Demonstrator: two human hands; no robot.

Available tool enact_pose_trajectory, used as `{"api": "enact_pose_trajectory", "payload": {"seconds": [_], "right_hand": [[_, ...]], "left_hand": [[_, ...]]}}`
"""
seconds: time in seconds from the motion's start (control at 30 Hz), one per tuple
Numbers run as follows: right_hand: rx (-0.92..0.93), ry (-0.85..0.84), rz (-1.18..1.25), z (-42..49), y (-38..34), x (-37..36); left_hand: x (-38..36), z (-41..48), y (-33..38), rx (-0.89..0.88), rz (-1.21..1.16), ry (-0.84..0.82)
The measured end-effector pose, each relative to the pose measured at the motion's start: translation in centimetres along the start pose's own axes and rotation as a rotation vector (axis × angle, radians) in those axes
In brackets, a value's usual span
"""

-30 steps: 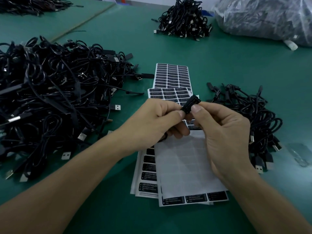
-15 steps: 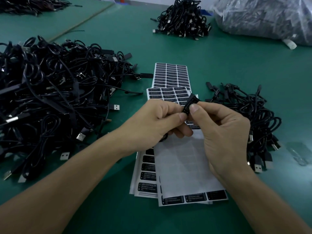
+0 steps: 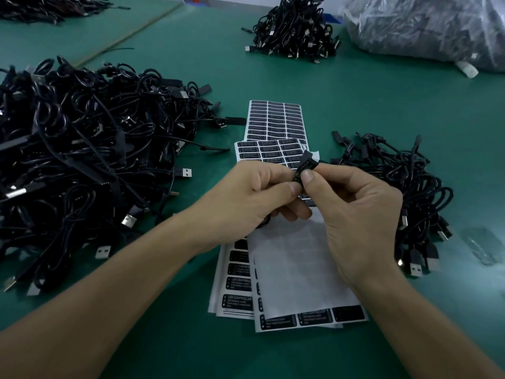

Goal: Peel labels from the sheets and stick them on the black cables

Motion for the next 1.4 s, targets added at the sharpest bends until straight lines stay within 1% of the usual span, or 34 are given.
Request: {"api": "enact_pose_trajectory", "payload": {"seconds": [0.27,0.47,0.57,0.73,0.83,1.0,1.13,1.2,1.3,1.4], "right_hand": [[0.045,-0.005,0.000,-0.1,-0.6,-0.1],[0.094,-0.012,-0.039,-0.3,-0.9,-0.1],[0.113,-0.011,-0.060,-0.4,-1.0,-0.1],[0.006,0.053,0.015,0.1,-0.1,0.8],[-0.033,0.031,0.040,0.1,0.4,0.6],[-0.030,-0.038,-0.005,0.1,0.6,-0.2],[-0.022,-0.034,-0.010,0.2,0.4,-0.2],[-0.006,-0.025,-0.030,0.2,0.1,-0.2],[0.021,-0.035,-0.063,0.1,-0.2,-0.4],[0.033,-0.022,-0.057,-0.1,-0.3,-0.2]], "left_hand": [[0.6,0.1,0.1,-0.022,-0.018,0.069],[1.0,0.2,0.2,-0.056,-0.017,0.156],[1.1,0.1,0.2,-0.073,-0.003,0.173],[1.3,0.1,0.0,-0.077,0.031,0.180],[1.1,0.2,0.1,-0.091,0.039,0.161],[0.9,0.3,0.4,-0.155,0.060,0.129],[1.0,0.1,0.5,-0.170,0.072,0.158],[1.1,-0.2,0.8,-0.202,0.114,0.180],[1.2,-0.7,1.8,-0.300,0.295,0.240],[1.5,-0.9,2.4,-0.350,0.436,0.294]]}}
Point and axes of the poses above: each hand's wrist, its own z-axis towards the middle knuckle, its own x-axis out of the back of the hand, y = z × x, the point moved 10 cm from there along z, towards the middle knuckle, and after that the axes turned 4 degrees about y, right-handed, at the moved point
